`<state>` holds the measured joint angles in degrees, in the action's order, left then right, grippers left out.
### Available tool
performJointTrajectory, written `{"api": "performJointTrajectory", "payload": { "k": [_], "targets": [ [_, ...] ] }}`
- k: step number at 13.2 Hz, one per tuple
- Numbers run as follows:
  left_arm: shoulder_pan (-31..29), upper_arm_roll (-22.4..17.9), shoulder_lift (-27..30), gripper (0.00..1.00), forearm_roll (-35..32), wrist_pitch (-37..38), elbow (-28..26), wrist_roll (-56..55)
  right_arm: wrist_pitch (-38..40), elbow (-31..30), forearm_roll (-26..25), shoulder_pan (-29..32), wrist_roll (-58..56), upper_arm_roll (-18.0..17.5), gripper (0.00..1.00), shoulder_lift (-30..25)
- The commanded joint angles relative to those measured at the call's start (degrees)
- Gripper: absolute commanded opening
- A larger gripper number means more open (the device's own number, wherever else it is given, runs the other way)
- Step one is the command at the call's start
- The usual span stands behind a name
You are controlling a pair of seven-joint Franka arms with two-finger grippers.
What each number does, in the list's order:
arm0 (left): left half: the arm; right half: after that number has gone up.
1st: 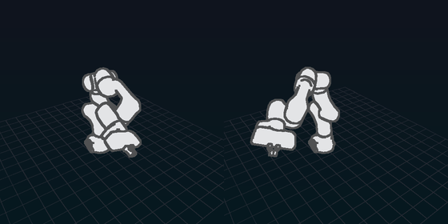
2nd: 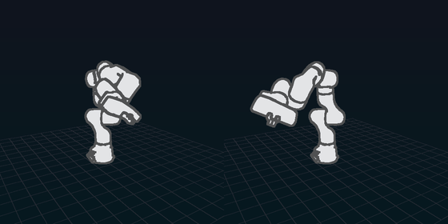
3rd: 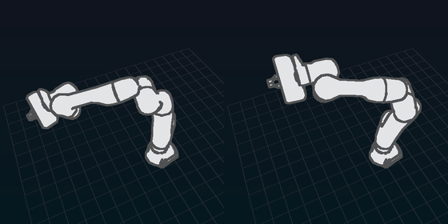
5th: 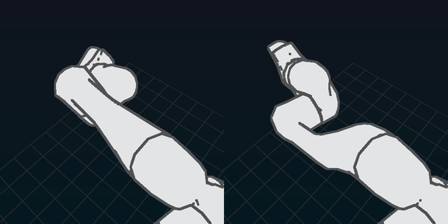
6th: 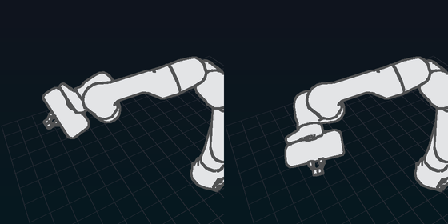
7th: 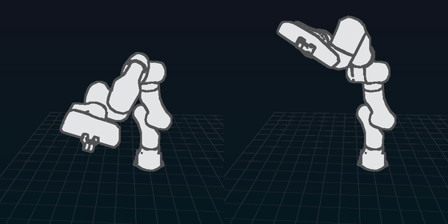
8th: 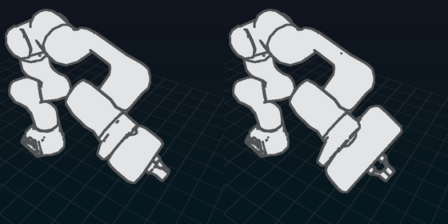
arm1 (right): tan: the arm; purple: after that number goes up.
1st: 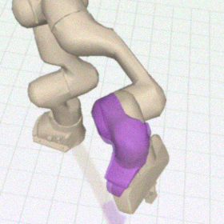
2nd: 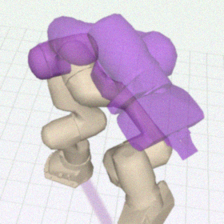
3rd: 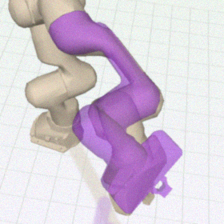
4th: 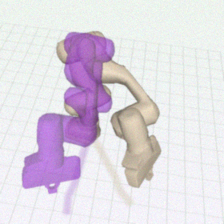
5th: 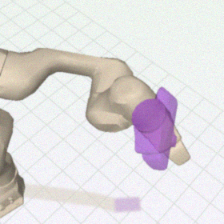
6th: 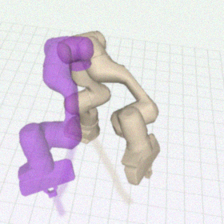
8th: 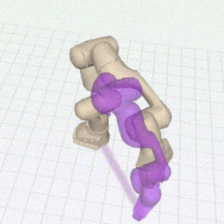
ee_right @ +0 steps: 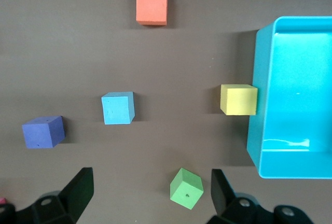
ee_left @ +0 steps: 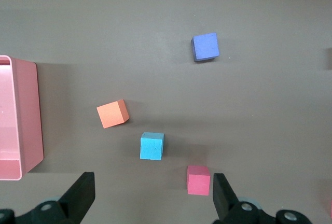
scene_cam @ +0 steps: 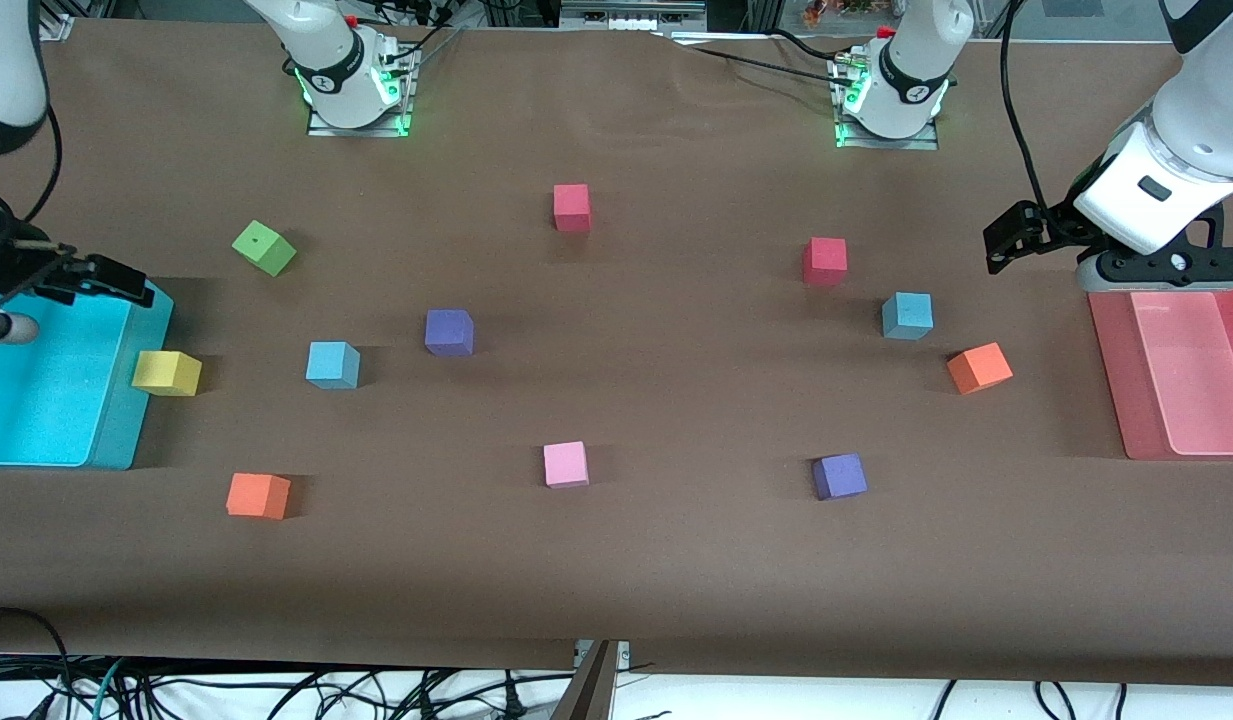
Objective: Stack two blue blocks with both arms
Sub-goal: 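Lower the right gripper onto the light blue cube beside the cyan bin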
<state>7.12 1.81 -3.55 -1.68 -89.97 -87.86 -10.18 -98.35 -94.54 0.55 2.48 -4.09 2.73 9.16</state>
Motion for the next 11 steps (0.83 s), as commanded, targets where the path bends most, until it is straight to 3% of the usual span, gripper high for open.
{"api": "performJointTrajectory", "payload": {
  "k": [1, 6, 9, 11],
  "targets": [
    [0.09, 0.12, -0.41, 1.00, 0.01, 1.38, 1.64, 0.07, -1.93, -0.12, 0.07, -1.50, 1.28, -0.45, 1.00, 3.39],
    [0.09, 0.12, -0.41, 1.00, 0.01, 1.38, 1.64, 0.07, -6.65, -0.99, 0.50, -6.43, 3.55, -0.45, 1.00, 14.82],
    [0.09, 0.12, -0.41, 1.00, 0.01, 1.38, 1.64, 0.07, -11.86, -5.90, 0.68, -9.94, 15.67, -0.45, 1.00, 14.92],
    [0.09, 0.04, -0.41, 1.00, 0.01, 1.38, 1.64, 0.07, -14.23, -7.40, 0.60, -10.47, 16.57, -0.45, 1.00, 15.27]
  ]
}}
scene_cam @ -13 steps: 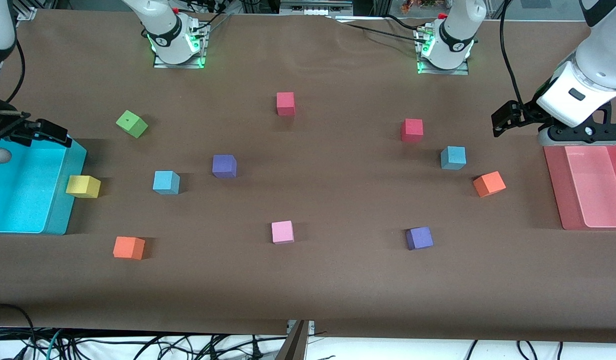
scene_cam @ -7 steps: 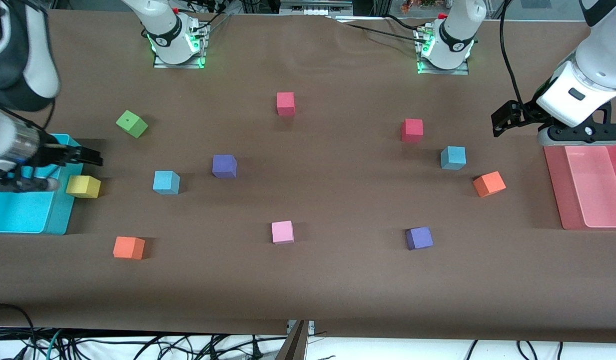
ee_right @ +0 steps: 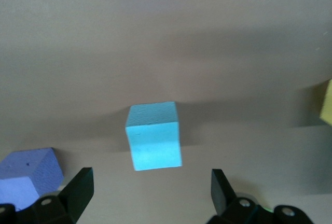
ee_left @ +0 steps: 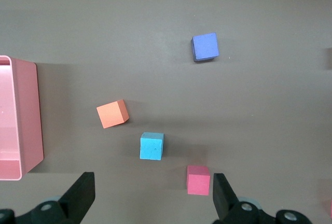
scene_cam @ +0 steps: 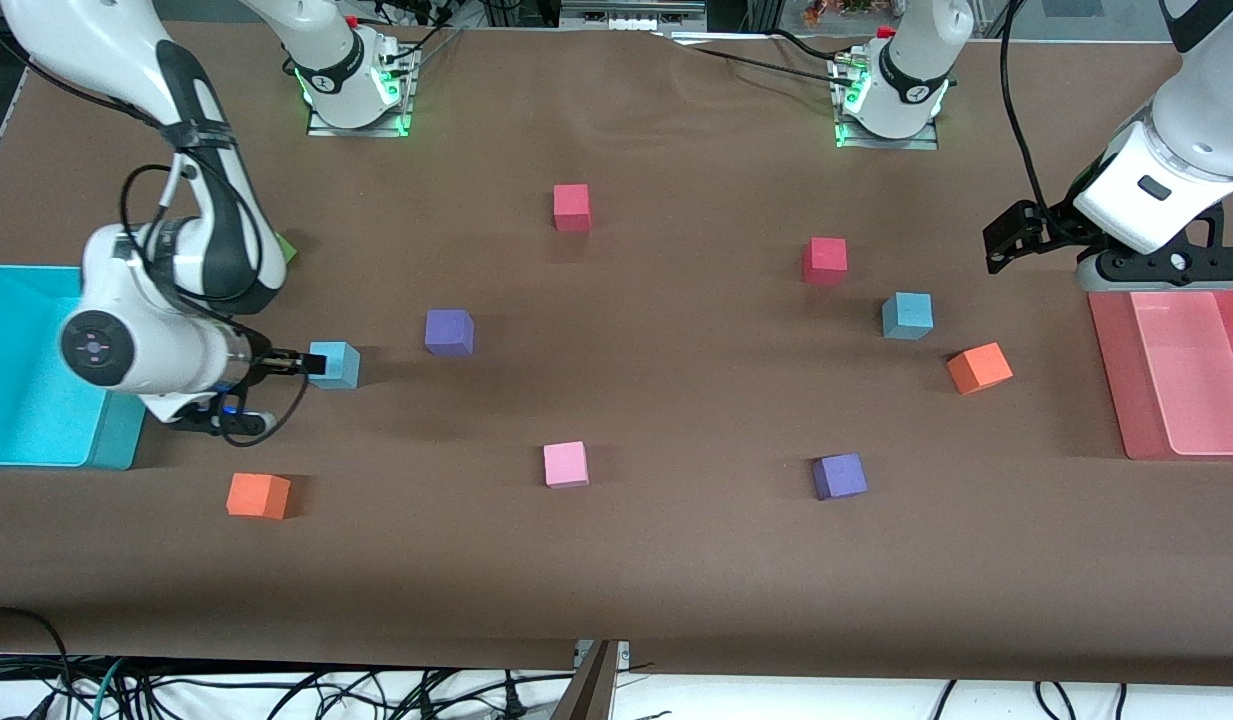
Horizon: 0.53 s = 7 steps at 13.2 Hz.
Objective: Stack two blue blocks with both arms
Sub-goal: 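Lower the right gripper onto the light blue cube beside the cyan bin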
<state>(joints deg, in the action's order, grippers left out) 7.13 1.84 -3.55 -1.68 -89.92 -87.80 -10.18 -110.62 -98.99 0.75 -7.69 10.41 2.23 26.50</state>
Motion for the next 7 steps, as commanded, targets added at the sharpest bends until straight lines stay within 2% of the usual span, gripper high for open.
{"api": "performJointTrajectory", "payload": {
  "k": [1, 3, 7],
  "targets": [
    [0.07, 0.01, -0.41, 1.00, 0.01, 1.33, 1.58, 0.07, -4.57, -5.05, 0.40, -1.01, 2.68, 0.05, 1.00, -2.24],
    [0.07, 0.09, -0.41, 1.00, 0.01, 1.33, 1.58, 0.07, -10.20, -9.62, 0.31, -1.19, 3.74, 0.14, 1.00, -2.86],
    [0.07, 0.09, -0.41, 1.00, 0.01, 1.33, 1.58, 0.07, -13.65, -12.80, -0.04, -1.28, 2.34, 0.14, 1.00, -3.04]
  ]
}}
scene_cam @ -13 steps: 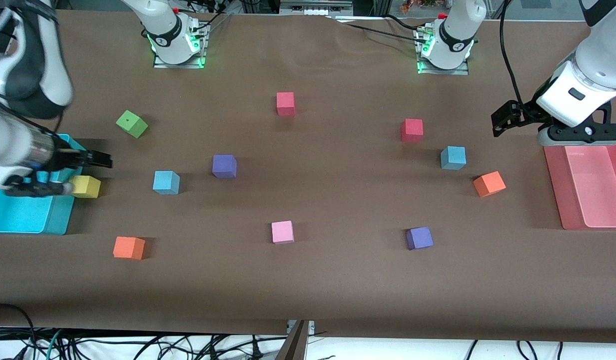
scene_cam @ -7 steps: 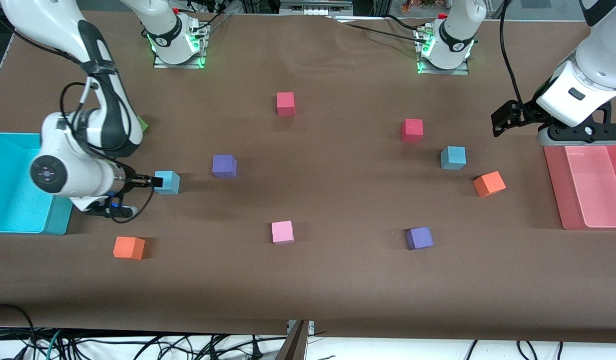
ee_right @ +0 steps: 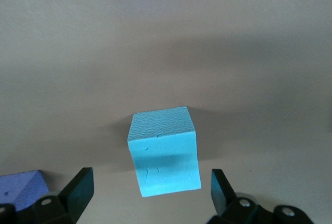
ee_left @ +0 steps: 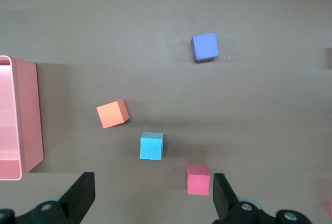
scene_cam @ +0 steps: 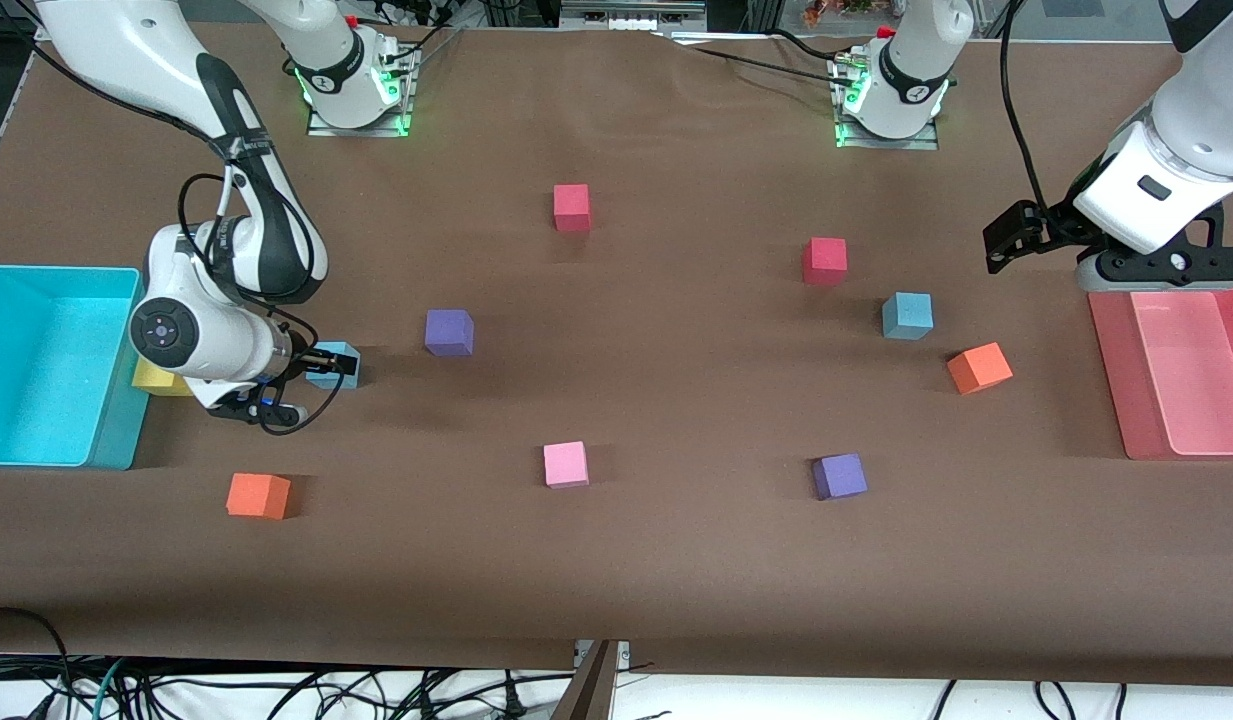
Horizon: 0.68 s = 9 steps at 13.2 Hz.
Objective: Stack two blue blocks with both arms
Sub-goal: 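Lower the right gripper onto the light blue cube beside the cyan bin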
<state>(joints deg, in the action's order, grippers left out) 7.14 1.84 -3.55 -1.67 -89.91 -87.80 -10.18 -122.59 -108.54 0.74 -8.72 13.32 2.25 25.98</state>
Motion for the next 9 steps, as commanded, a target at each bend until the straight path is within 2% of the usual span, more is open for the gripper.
{"api": "performJointTrajectory", "payload": {
  "k": [1, 6, 9],
  "targets": [
    [0.07, 0.09, -0.41, 1.00, -0.08, 1.32, 1.58, 0.07, -2.38, -3.61, -0.04, -0.24, -1.96, 0.12, 1.00, -2.51],
    [0.07, 0.09, -0.41, 1.00, 0.01, 1.32, 1.58, 0.07, -3.88, -4.67, -0.13, 0.46, -8.74, 0.65, 1.00, -1.55],
    [0.16, 0.18, -0.41, 1.00, -0.08, 1.32, 1.58, 0.07, -4.23, -4.67, 0.05, 0.55, -8.75, 0.65, 1.00, -0.14]
  ]
}}
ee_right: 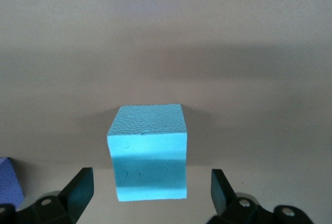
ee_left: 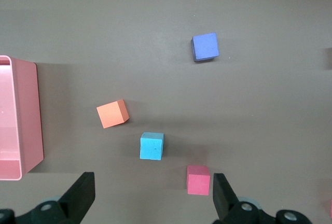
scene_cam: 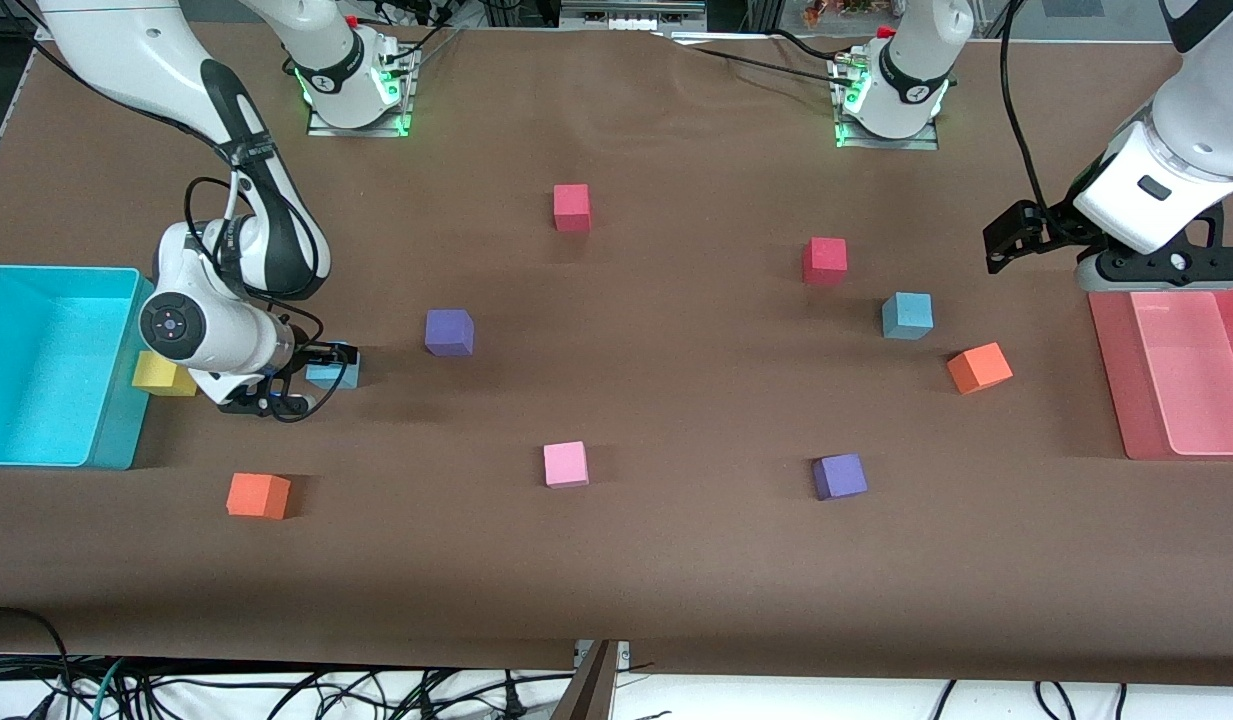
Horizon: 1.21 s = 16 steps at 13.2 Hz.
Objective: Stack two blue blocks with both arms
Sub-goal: 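Close the right gripper on the light blue cube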
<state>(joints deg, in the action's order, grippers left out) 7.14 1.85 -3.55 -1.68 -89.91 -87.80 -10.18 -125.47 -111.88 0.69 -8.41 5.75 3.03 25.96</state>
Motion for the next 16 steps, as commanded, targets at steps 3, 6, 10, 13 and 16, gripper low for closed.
{"api": "performJointTrajectory", "payload": {
  "k": [3, 6, 10, 13, 16],
  "targets": [
    [0.16, 0.00, -0.41, 1.00, 0.01, 1.40, 1.58, 0.07, -2.85, -1.33, 0.10, 0.15, -0.65, -0.13, 1.00, 1.11],
    [0.07, 0.00, -0.40, 1.00, 0.01, 1.40, 1.58, 0.07, -2.94, -1.24, 0.19, 0.15, -0.65, -0.13, 0.99, 1.72],
    [0.07, 0.00, -0.32, 1.00, 0.01, 1.40, 1.58, 0.07, -2.77, -1.06, 0.54, 0.24, 0.75, -0.13, 0.01, 2.08],
    [0.07, -0.09, -0.32, 1.00, 0.01, 1.49, 1.58, 0.07, -2.41, -0.80, 0.45, -0.46, 3.04, -0.13, 0.00, 1.81],
    [0.07, -0.27, -0.32, 1.00, 0.01, 1.40, 1.58, 0.07, 1.33, 3.39, 0.45, -0.64, 2.69, -0.74, 0.00, 1.02]
  ]
}}
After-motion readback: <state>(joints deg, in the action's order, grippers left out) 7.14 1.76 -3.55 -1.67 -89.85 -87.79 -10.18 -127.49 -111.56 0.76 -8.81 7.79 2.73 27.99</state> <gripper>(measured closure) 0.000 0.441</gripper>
